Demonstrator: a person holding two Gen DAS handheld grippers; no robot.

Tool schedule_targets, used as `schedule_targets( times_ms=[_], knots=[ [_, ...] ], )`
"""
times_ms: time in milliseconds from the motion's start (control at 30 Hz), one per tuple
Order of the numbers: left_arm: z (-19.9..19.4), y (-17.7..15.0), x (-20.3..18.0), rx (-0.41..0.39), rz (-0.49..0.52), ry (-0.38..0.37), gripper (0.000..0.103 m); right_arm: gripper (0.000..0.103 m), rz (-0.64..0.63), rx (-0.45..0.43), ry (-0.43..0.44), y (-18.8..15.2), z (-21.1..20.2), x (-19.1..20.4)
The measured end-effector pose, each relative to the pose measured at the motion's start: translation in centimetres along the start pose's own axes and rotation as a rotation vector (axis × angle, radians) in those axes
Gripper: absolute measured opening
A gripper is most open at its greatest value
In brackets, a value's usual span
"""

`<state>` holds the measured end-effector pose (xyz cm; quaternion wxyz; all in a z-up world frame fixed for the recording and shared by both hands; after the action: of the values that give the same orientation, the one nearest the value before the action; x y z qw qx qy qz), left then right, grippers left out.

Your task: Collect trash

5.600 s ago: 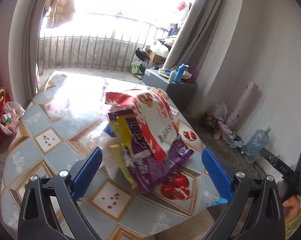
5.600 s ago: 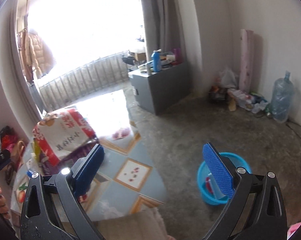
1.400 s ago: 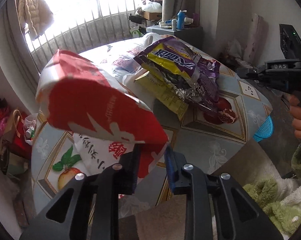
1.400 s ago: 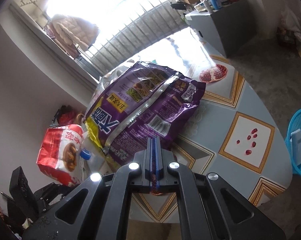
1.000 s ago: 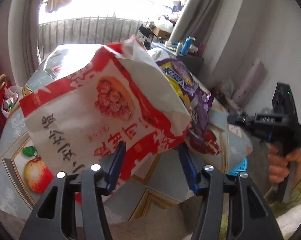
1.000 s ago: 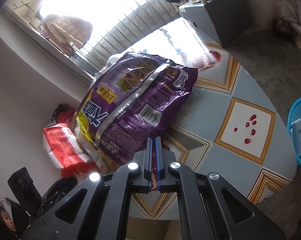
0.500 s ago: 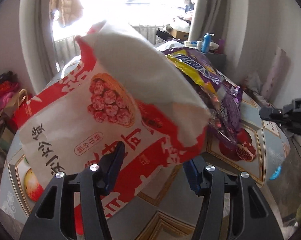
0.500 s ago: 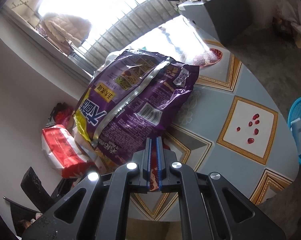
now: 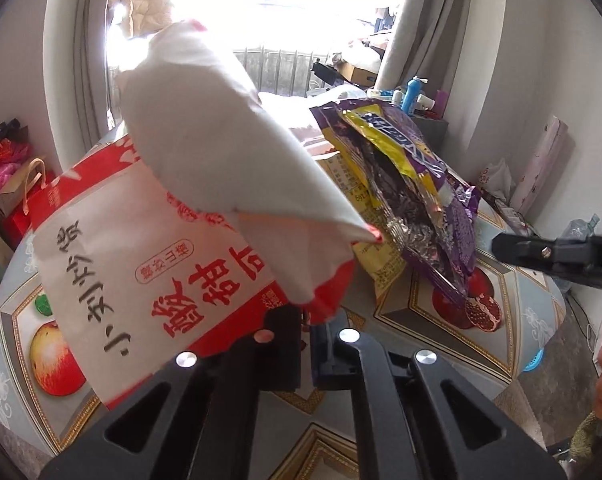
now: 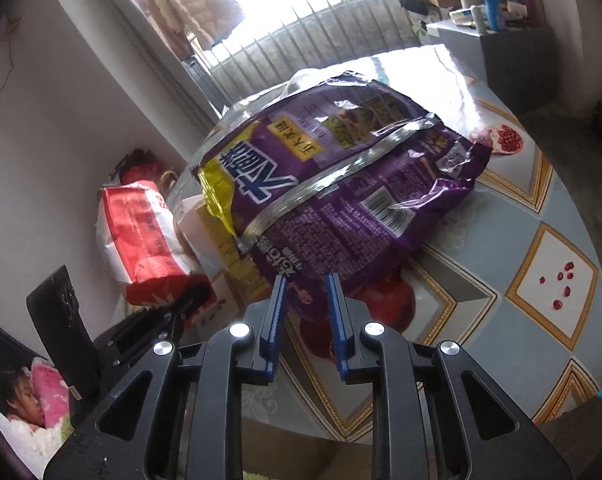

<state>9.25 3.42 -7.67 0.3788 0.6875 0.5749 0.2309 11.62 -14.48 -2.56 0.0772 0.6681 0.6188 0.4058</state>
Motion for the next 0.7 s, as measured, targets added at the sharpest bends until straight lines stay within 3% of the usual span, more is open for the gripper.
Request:
schedule_targets(
  times_ms=[100, 167, 267, 467, 700],
  knots=[
    [-0.6, -0.5, 0.0, 0.002, 0.006, -0.015, 0.003, 0.032, -0.057, 0.010, -0.039, -0.5, 0.4, 0.8],
    [-0.9, -0.6, 0.0, 0.001, 0.013, -0.018, 0.002, 0.043, -0.136, 0.001, -0.081, -1.1, 0.4, 1.9],
    [-1.1, -0.8, 0.1, 0.002, 0.019, -0.021, 0.002, 0.051, -0.284, -0.027, -0.159, -1.8, 0.6, 3.8],
    [-0.8, -0.7, 0.0, 0.003, 0.019, -0.025, 0.003, 0.053, -0.559, -0.062, -0.346, -3.3, 2.0, 6.6],
    [-1.0, -0.8, 0.1, 0.002, 0.023, -0.025, 0.003, 0.050, -0.654, -0.052, -0.444, -4.9, 3.3, 7.0]
  ],
)
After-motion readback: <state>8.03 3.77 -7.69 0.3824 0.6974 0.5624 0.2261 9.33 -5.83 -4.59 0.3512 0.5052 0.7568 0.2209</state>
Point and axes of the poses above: each gripper's, at about its wrist camera, not at the fingertips, and z roughly the way its jaws point, x to its left, y to its top, the point moved 2 cm from there along z, roughly the way its jaws point, and after that the axes turned 4 degrees about -x, right-handed, at the moved point
